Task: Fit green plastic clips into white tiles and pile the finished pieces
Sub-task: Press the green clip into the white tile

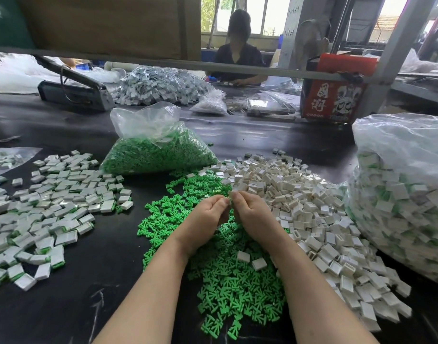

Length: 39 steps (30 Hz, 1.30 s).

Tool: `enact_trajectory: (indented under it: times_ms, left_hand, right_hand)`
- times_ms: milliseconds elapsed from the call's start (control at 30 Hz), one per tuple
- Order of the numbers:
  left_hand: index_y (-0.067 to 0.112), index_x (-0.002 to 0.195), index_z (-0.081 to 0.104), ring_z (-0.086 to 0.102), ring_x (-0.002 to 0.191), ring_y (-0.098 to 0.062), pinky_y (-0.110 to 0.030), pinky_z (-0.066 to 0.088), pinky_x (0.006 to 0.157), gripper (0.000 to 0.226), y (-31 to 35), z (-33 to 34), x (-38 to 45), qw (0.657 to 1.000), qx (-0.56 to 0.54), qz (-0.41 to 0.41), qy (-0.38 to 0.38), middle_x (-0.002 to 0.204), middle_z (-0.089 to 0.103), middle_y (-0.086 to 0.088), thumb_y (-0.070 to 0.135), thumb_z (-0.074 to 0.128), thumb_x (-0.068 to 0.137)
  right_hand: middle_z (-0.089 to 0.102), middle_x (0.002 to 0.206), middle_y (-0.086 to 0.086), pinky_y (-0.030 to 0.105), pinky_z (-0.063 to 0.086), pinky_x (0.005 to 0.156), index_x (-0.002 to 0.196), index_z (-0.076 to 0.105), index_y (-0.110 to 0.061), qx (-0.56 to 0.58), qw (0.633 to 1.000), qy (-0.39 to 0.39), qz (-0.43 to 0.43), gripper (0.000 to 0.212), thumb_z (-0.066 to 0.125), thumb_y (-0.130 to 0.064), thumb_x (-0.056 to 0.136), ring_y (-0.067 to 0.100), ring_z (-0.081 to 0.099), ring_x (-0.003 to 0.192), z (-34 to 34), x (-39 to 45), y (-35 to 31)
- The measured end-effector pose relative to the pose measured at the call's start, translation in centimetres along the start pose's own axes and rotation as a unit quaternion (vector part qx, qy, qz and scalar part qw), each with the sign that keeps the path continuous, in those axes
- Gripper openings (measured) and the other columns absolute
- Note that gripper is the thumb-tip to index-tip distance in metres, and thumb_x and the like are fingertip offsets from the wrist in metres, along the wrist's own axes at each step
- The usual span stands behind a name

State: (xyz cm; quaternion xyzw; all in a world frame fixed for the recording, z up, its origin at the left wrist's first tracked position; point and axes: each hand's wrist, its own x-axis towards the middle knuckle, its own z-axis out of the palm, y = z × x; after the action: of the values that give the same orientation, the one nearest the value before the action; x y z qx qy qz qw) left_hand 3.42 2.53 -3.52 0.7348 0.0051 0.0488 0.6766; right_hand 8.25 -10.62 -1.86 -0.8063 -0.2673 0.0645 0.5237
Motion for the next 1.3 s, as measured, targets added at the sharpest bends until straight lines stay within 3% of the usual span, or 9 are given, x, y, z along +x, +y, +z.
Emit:
enact_trajectory:
  times_ms: [67,167,300,500,700,933,1067,1133,1300]
  left_hand:
    - [0.016,0.093,0.064,0.048,0.063,-0.001,-0.014,0.043,0.061,0.028,0.0,0.2,0.0,1.0,0.003,0.006,0.006,0.071,0.052,0.009,0.02,0.04,0.106]
    - [0.018,0.094,0.066,0.056,0.069,0.001,-0.014,0.046,0.065,0.029,-0.2,0.4,0.1,1.0,0.004,0.016,0.022,0.075,0.063,0.01,0.018,0.04,0.106]
    - [0.015,0.1,0.066,0.066,0.093,-0.016,-0.026,0.052,0.086,0.029,-0.3,0.7,0.3,1.0,-0.016,0.016,0.019,0.099,0.07,-0.008,0.016,0.038,0.106]
    - [0.01,0.098,0.065,0.067,0.099,-0.023,-0.03,0.053,0.09,0.029,-0.2,1.4,0.3,0.997,0.033,0.038,0.05,0.1,0.071,-0.013,0.014,0.037,0.106]
    - [0.004,0.106,0.064,0.067,0.102,-0.024,-0.032,0.053,0.092,0.028,0.1,1.7,0.3,0.996,0.033,0.043,0.068,0.104,0.07,-0.014,0.013,0.038,0.106]
    - [0.008,0.1,0.065,0.07,0.097,-0.016,-0.024,0.054,0.085,0.028,-0.2,1.6,0.3,0.997,-0.041,0.037,0.053,0.098,0.073,-0.007,0.012,0.038,0.106]
    - [0.011,0.086,0.062,0.064,0.07,0.004,-0.013,0.05,0.07,0.03,0.0,1.6,0.2,0.997,-0.052,0.041,0.039,0.068,0.069,0.013,0.01,0.038,0.106]
    - [0.012,0.082,0.059,0.06,0.063,0.007,-0.01,0.048,0.066,0.032,0.2,1.6,0.1,0.997,-0.052,0.041,0.034,0.062,0.065,0.017,0.009,0.037,0.106]
    - [0.012,0.078,0.053,0.048,0.062,0.001,-0.013,0.046,0.065,0.031,0.3,1.5,0.2,0.997,-0.058,0.03,0.045,0.068,0.05,0.007,0.012,0.039,0.106]
  right_hand:
    - [0.045,0.061,-0.006,0.025,0.032,0.054,0.076,0.055,-0.006,-0.024,1.0,0.01,-0.005,0.037,0.039,-0.023,0.105,0.005,0.037,0.053,0.2,0.1,0.0]
    - [0.049,0.064,-0.003,0.033,0.034,0.059,0.081,0.057,0.002,-0.048,0.999,0.022,-0.01,0.041,0.036,-0.022,0.105,0.011,0.041,0.059,0.6,0.2,0.1]
    - [0.057,0.069,-0.003,0.033,0.039,0.061,0.074,0.056,-0.015,-0.103,0.994,0.039,-0.027,0.041,0.034,-0.029,0.105,0.012,0.051,0.065,1.0,0.2,0.3]
    - [0.063,0.076,0.0,0.04,0.046,0.068,0.079,0.058,-0.018,-0.15,0.985,0.082,-0.035,0.045,0.028,-0.04,0.104,0.02,0.058,0.074,1.7,0.2,0.5]
    - [0.062,0.075,0.002,0.044,0.047,0.07,0.078,0.057,-0.017,-0.118,0.985,0.128,-0.016,0.04,0.03,-0.03,0.104,0.024,0.057,0.074,2.0,0.4,0.6]
    - [0.062,0.079,0.007,0.047,0.047,0.073,0.082,0.058,-0.007,-0.083,0.992,0.099,-0.013,0.044,0.028,-0.032,0.104,0.025,0.057,0.076,1.8,0.3,0.5]
    - [0.053,0.073,0.014,0.058,0.044,0.078,0.074,0.051,-0.001,0.034,0.996,0.078,0.023,0.047,0.029,-0.032,0.102,0.026,0.048,0.072,1.3,0.6,0.2]
    - [0.054,0.074,0.013,0.057,0.044,0.079,0.077,0.053,0.004,0.044,0.996,0.072,0.034,0.048,0.029,-0.027,0.105,0.025,0.047,0.073,1.1,0.6,0.4]
    - [0.048,0.063,0.001,0.042,0.036,0.066,0.066,0.048,-0.013,0.039,0.996,0.069,0.036,0.047,0.03,-0.03,0.106,0.018,0.042,0.064,0.9,0.8,0.6]
